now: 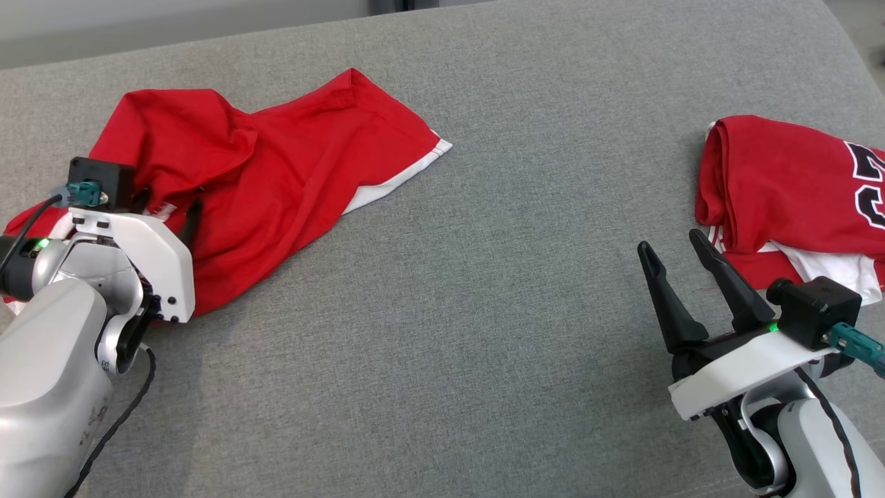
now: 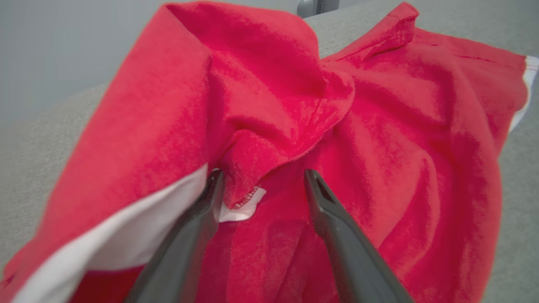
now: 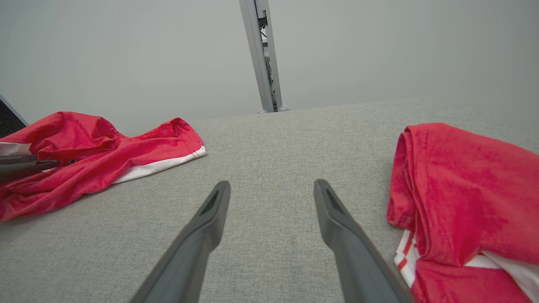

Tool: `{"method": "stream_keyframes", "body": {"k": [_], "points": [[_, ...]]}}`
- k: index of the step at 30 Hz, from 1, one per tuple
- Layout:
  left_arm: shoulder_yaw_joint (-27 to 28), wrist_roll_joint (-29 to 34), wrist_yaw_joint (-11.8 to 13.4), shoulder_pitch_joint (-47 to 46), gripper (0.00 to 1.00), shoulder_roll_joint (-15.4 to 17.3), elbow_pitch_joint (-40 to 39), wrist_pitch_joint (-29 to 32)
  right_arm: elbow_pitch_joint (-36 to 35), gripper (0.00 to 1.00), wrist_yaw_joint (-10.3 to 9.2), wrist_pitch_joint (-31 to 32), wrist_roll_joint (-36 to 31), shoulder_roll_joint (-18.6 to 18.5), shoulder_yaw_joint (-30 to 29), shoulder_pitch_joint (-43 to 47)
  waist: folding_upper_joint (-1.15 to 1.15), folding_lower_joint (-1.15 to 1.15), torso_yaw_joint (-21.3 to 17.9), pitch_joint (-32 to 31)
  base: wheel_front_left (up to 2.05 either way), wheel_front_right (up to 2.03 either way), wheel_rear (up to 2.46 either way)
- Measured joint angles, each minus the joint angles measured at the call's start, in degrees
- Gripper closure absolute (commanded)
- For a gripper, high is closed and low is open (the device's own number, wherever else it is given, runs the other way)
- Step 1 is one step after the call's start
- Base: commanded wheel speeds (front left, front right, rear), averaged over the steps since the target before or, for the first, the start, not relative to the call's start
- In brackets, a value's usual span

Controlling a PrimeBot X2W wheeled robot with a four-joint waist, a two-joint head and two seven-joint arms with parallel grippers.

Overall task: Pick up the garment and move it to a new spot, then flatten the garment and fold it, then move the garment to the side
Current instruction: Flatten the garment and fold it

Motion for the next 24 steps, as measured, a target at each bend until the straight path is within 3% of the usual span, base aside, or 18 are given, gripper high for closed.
{"method": "stream_keyframes", "body": {"k": [1, 2, 13, 20, 24], "points": [[-0.20, -0.24, -0.57, -0.13, 0.89, -0.19, 0.55, 0.57, 0.01, 0.00, 0.00, 0.00, -0.09, -0.01, -0.07, 0.01, 0.00, 0.00, 0.04, -0.07, 0.00, 0.00, 0.00], [-0.46, -0.33, -0.97, -0.28, 1.00, -0.27, 1.14, 1.15, 0.03, 0.00, 0.00, 0.00, -0.12, -0.01, -0.08, 0.02, 0.00, 0.00, 0.09, -0.15, 0.00, 0.00, 0.00], [-1.98, -0.90, -3.25, 1.52, 1.00, -2.20, 0.63, -1.32, 1.53, 0.00, 0.00, 0.11, -0.53, -0.01, 0.18, 1.01, 0.00, 0.00, 0.31, -4.17, 0.00, 0.00, 0.00], [-3.21, -3.53, -3.74, 6.20, 1.00, -3.85, -12.15, 0.63, 2.18, 0.00, 0.00, 1.12, -0.55, -0.32, -0.67, 3.79, 0.00, 0.00, 0.80, -9.58, 0.00, 0.00, 0.00], [-5.34, -3.39, -2.58, 8.05, 1.00, -4.85, -19.83, 2.96, 1.91, 0.00, 0.00, 1.81, -0.55, -0.31, -0.55, 5.05, 0.00, 0.00, 0.99, -12.01, 0.00, 0.00, 0.00]]}}
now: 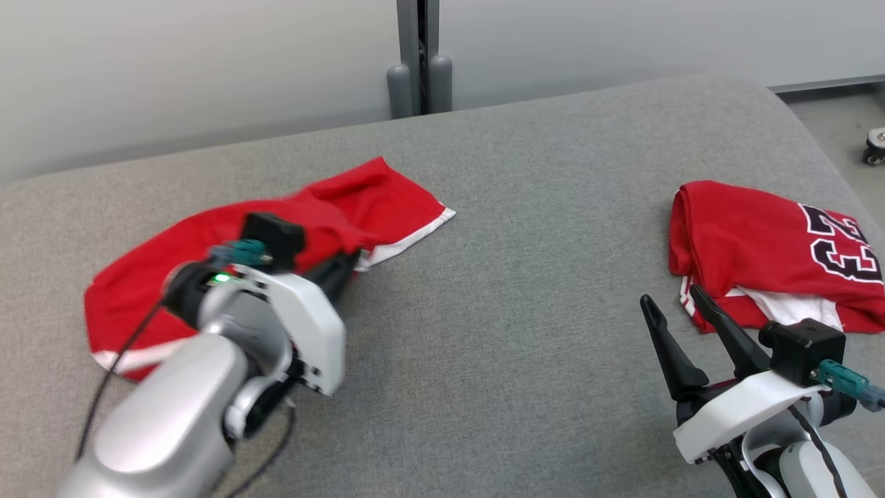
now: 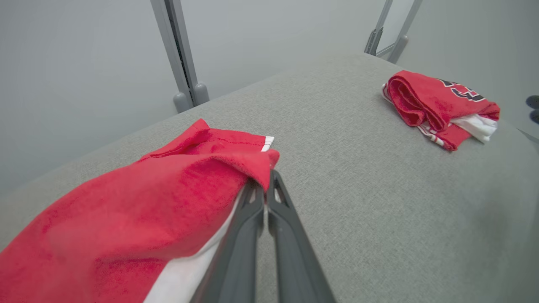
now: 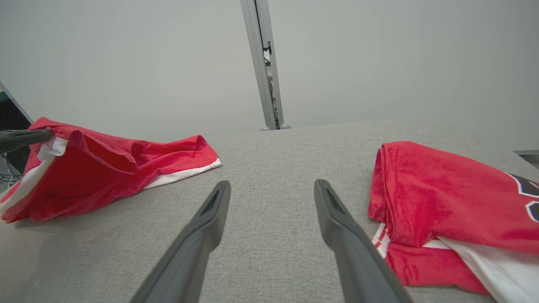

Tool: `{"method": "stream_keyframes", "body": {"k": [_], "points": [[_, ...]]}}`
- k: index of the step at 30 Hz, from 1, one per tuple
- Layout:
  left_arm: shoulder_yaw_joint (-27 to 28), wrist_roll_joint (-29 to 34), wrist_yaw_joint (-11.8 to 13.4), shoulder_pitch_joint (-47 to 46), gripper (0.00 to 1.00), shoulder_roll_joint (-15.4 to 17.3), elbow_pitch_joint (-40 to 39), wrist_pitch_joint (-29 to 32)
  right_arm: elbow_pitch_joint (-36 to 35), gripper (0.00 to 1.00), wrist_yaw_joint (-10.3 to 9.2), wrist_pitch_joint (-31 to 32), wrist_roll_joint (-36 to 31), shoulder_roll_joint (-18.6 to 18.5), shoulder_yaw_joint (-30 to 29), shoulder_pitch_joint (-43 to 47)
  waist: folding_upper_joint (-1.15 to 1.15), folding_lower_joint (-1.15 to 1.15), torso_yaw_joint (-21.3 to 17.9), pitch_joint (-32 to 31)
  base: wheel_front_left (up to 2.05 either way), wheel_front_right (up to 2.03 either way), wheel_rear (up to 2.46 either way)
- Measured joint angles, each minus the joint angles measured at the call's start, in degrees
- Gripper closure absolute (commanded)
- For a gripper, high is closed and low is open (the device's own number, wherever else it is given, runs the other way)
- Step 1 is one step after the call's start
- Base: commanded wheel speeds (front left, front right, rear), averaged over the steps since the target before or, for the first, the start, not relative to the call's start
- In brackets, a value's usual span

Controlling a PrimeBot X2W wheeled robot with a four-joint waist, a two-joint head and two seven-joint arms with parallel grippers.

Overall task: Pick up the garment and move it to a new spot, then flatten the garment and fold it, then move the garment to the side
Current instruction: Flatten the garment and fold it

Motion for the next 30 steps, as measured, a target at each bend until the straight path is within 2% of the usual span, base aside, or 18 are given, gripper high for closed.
{"method": "stream_keyframes", "body": {"k": [5, 9, 15, 16, 20, 21, 22, 23, 30], "points": [[-3.26, 0.41, 1.37, 1.19, 1.00, -2.55, -7.32, 3.14, -0.55, 0.00, 0.00, 0.53, 0.07, -0.01, -0.32, 0.92, 0.00, 0.00, -1.32, -1.28, 0.00, 0.00, 0.00], [-6.33, 1.05, 1.67, 1.56, 1.00, -5.53, -9.18, 5.09, -0.81, 0.00, 0.00, 0.63, 0.19, 0.21, -0.54, 1.18, 0.00, 0.00, -3.35, -1.21, 0.00, 0.00, 0.00], [-9.64, 1.40, 0.83, 0.98, 1.00, -10.27, -6.62, 5.91, -0.64, 0.00, 0.00, 0.75, 0.49, 0.74, -0.24, 1.18, 0.00, 0.00, -7.22, -0.03, 0.00, 0.00, 0.00], [-10.47, 0.85, 0.18, 0.71, 1.00, -12.03, -4.89, 6.33, -0.36, 0.00, 0.00, 0.69, 0.57, 0.86, -0.09, 1.18, 0.00, 0.00, -8.37, 0.54, 0.00, 0.00, 0.00], [-12.61, 0.91, -1.56, -0.07, 1.00, -15.61, 0.32, 6.22, 0.33, 0.00, 0.00, 0.40, 0.66, 1.03, 0.43, 1.12, 0.00, 0.00, -9.84, 1.73, 0.00, 0.00, 0.00], [-12.61, 0.91, -1.56, -0.07, 1.00, -15.61, 0.32, 6.22, 0.33, 0.00, 0.00, 0.40, 0.66, 1.03, 0.43, 1.12, 0.00, 0.00, -9.84, 1.73, 0.00, 0.00, 0.00], [-12.93, 0.93, -1.76, -0.47, 0.73, -16.45, 1.92, 5.70, 0.47, 0.00, -0.01, 0.29, 0.66, 1.13, 0.59, 1.09, 0.00, 0.00, -10.05, 1.89, 0.00, 0.00, 0.00], [-13.06, 1.04, -1.78, -0.66, 0.02, -17.22, 3.65, 5.00, 0.67, 0.00, 0.00, 0.27, 0.66, 1.19, 0.73, 1.09, 0.00, 0.00, -10.13, 1.94, 0.00, 0.00, 0.00], [-14.58, 1.71, -3.81, -0.72, 0.00, -19.05, 10.11, 0.02, 1.31, 0.00, 0.00, 0.24, 0.67, 0.99, 1.10, 0.25, 0.00, 0.00, -8.35, 1.82, 0.00, 0.00, 0.00]]}}
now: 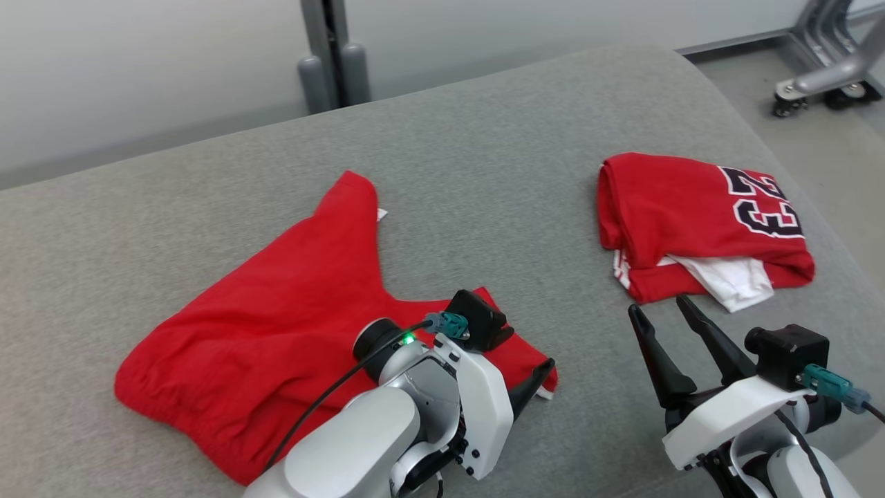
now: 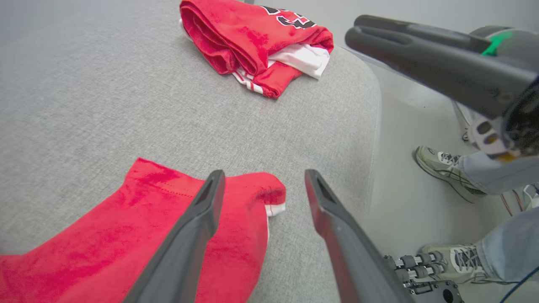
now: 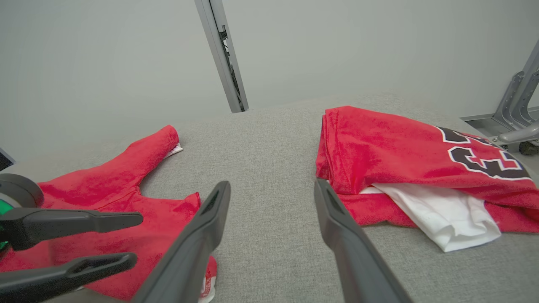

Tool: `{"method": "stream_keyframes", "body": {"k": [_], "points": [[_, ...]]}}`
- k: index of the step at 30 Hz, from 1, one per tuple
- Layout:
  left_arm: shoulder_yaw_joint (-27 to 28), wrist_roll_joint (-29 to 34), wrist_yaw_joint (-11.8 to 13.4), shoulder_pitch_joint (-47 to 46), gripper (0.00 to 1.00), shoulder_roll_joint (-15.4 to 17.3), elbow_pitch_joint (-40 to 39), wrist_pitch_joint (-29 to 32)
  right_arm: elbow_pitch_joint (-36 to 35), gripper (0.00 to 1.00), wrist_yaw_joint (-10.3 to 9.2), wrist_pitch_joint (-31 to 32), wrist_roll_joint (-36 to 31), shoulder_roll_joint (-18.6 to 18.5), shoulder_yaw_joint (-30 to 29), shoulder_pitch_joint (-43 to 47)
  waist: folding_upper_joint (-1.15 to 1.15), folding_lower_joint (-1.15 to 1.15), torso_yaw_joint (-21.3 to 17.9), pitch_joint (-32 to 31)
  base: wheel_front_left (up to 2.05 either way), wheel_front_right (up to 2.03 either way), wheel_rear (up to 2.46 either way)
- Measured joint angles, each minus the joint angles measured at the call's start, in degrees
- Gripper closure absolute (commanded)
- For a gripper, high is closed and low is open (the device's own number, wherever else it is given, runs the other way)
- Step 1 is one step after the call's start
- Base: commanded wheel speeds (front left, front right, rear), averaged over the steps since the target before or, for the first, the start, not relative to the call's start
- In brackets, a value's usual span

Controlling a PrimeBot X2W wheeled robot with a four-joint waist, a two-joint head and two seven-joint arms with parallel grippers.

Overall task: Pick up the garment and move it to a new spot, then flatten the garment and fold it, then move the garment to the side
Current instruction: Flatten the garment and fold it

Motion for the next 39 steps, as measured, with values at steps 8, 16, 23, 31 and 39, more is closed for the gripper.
{"method": "stream_keyframes", "body": {"k": [8, 16, 23, 31, 39], "points": [[3.24, 0.77, 3.81, 0.48, 0.00, 3.48, -7.50, -4.42, -0.80, 0.00, -0.01, -0.16, -0.18, -1.18, -2.02, 1.32, 0.00, 0.00, 5.30, -1.61, 0.00, 0.00, 0.00], [9.27, 1.15, 12.92, 7.34, 0.00, 13.30, -18.48, -6.32, -2.75, 0.00, 0.00, 0.10, -0.66, -1.40, -3.57, 3.64, 0.00, 0.00, 11.03, -3.95, 0.00, 0.00, 0.00], [13.33, -1.51, 19.63, 16.45, 0.00, 20.59, -27.10, -4.74, -3.75, 0.00, 0.00, 0.35, -1.19, -0.82, -4.59, 5.15, 0.00, 0.00, 13.66, -5.27, 0.00, 0.00, 0.00], [15.19, -4.50, 23.84, 26.06, 0.00, 26.22, -32.25, -2.92, -4.53, 0.00, 0.00, 0.60, -1.25, -0.97, -5.36, 6.05, 0.00, 0.00, 14.44, -5.62, 0.00, 0.00, 0.00], [13.06, -7.49, 20.80, 29.77, 0.00, 26.80, -27.91, -1.07, -4.82, 0.00, 0.00, 1.00, -1.52, -1.11, -5.31, 6.36, 0.00, 0.00, 14.55, -5.18, 0.00, 0.00, 0.00]]}}
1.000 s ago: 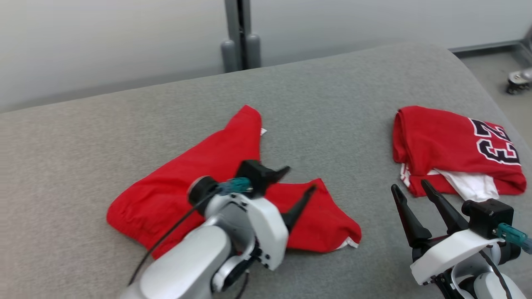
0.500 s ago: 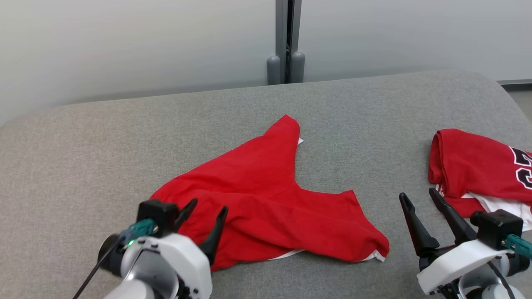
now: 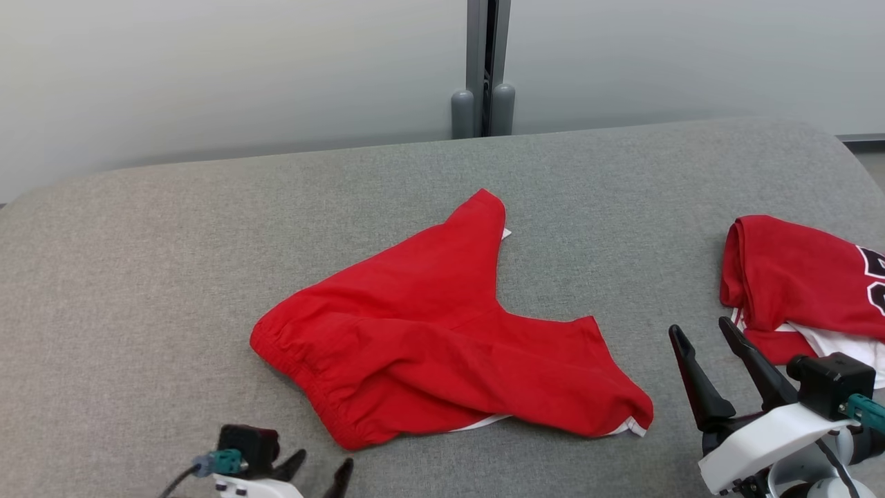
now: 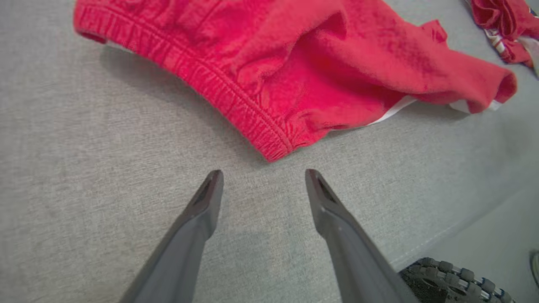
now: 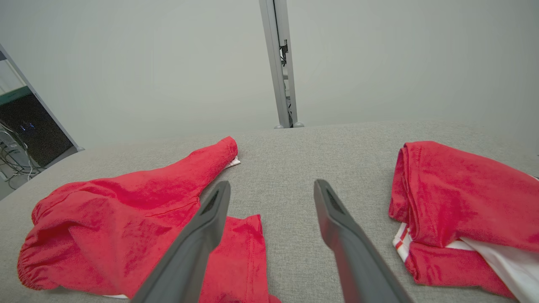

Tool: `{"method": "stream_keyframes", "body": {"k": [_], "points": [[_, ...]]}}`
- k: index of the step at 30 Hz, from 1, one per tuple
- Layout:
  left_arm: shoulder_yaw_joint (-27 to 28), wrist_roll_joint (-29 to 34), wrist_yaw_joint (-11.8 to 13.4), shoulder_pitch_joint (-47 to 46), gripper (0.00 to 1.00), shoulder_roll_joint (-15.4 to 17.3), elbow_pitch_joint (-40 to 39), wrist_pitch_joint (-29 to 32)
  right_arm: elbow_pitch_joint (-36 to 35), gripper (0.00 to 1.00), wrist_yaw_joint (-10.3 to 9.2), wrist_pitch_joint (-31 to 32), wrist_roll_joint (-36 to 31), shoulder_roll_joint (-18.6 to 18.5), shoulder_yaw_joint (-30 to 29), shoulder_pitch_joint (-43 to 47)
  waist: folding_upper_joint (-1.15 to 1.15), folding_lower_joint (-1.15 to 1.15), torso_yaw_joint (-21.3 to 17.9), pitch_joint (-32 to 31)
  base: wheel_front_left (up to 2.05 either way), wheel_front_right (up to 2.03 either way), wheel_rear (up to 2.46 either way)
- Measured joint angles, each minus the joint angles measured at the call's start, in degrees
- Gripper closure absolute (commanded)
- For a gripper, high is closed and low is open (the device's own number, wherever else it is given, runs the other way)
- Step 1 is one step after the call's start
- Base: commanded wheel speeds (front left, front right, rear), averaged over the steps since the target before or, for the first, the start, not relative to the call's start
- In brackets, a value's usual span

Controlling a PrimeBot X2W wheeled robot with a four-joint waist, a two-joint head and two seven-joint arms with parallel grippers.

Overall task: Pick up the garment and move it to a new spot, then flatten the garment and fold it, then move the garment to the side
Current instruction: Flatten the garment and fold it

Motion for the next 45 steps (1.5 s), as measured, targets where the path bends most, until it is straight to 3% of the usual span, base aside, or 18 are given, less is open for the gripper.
{"method": "stream_keyframes", "body": {"k": [6, 13, 14, 15, 16, 17, 23, 29, 35, 39, 40, 41, 45], "points": [[-1.82, -0.55, -5.33, -2.93, 0.00, -4.66, 7.87, -2.02, -0.11, 0.00, 0.00, 0.04, -0.01, -0.09, 0.31, -0.50, 0.00, 0.00, -0.40, 0.81, 0.00, 0.00, 0.00], [-2.43, -0.41, -8.49, -6.53, 0.00, -9.02, 16.49, -4.46, 0.10, 0.00, 0.00, 0.29, -0.01, -0.36, 0.92, -1.25, 0.00, 0.00, -1.19, 1.31, 0.00, 0.00, 0.00], [-2.38, -0.52, -9.00, -6.80, 0.07, -9.25, 17.04, -4.66, 0.11, 0.00, 0.00, 0.29, -0.01, -0.40, 0.86, -1.35, 0.00, 0.00, -1.22, 1.33, 0.00, 0.00, 0.00], [-2.42, -0.58, -9.31, -7.09, 0.26, -9.38, 17.27, -4.82, 0.12, 0.00, -0.01, 0.29, -0.01, -0.41, 0.76, -1.41, 0.00, 0.00, -1.20, 1.35, 0.00, 0.00, 0.00], [-2.42, -0.58, -9.72, -7.30, 0.85, -9.35, 17.37, -4.82, 0.14, 0.00, 0.00, 0.27, -0.01, -0.41, 0.64, -1.40, 0.00, 0.00, -1.16, 1.36, 0.00, 0.00, 0.00], [-2.45, -0.62, -10.00, -7.38, 1.00, -9.26, 17.37, -4.82, 0.24, 0.00, -0.01, 0.24, -0.01, -0.43, 0.46, -1.39, 0.00, 0.00, -1.07, 1.34, 0.00, 0.00, 0.00], [-3.27, -0.96, -10.69, -7.38, 1.00, -6.62, 14.29, -1.70, 0.55, 0.00, 0.00, 0.01, -0.15, -0.32, -0.30, -1.03, 0.00, 0.00, -0.16, 0.86, 0.00, 0.00, 0.00], [-3.08, -0.99, -10.09, -8.37, 1.00, 0.04, 6.12, 4.50, 0.52, 0.00, 0.00, 0.49, -0.14, -0.63, -0.19, -0.81, 0.00, 0.00, 1.06, 0.30, 0.00, 0.00, 0.00], [-4.91, -4.39, -12.35, -8.47, 1.00, 7.53, -1.15, 15.85, 0.34, 0.00, 0.00, 1.53, -0.01, -1.43, 0.03, -0.81, 0.00, 0.00, 1.29, 0.49, 0.00, 0.00, 0.00], [-5.67, -4.93, -12.37, -8.44, 1.00, 9.98, -3.01, 19.51, 0.34, 0.00, 0.00, 1.60, 0.25, -1.60, 0.12, -0.82, 0.00, 0.00, 0.99, 0.69, 0.00, 0.00, 0.00], [-5.73, -5.04, -12.12, -8.44, 0.89, 10.79, -3.39, 20.54, 0.40, 0.00, 0.00, 1.65, 0.36, -1.67, 0.11, -0.81, 0.00, 0.00, 0.80, 0.78, 0.00, 0.00, 0.00], [-5.72, -5.24, -11.92, -8.43, 0.00, 10.93, -3.37, 20.93, 0.45, 0.00, 0.00, 1.70, 0.37, -1.72, 0.09, -0.81, 0.00, 0.00, 0.72, 0.80, 0.00, 0.00, 0.00], [-5.17, -4.94, -11.02, -8.37, 0.00, 10.83, -3.66, 19.61, 0.85, 0.00, 0.00, 2.03, 0.43, -1.83, 0.09, -0.81, 0.00, 0.00, 0.59, 0.54, 0.00, 0.00, 0.00]]}}
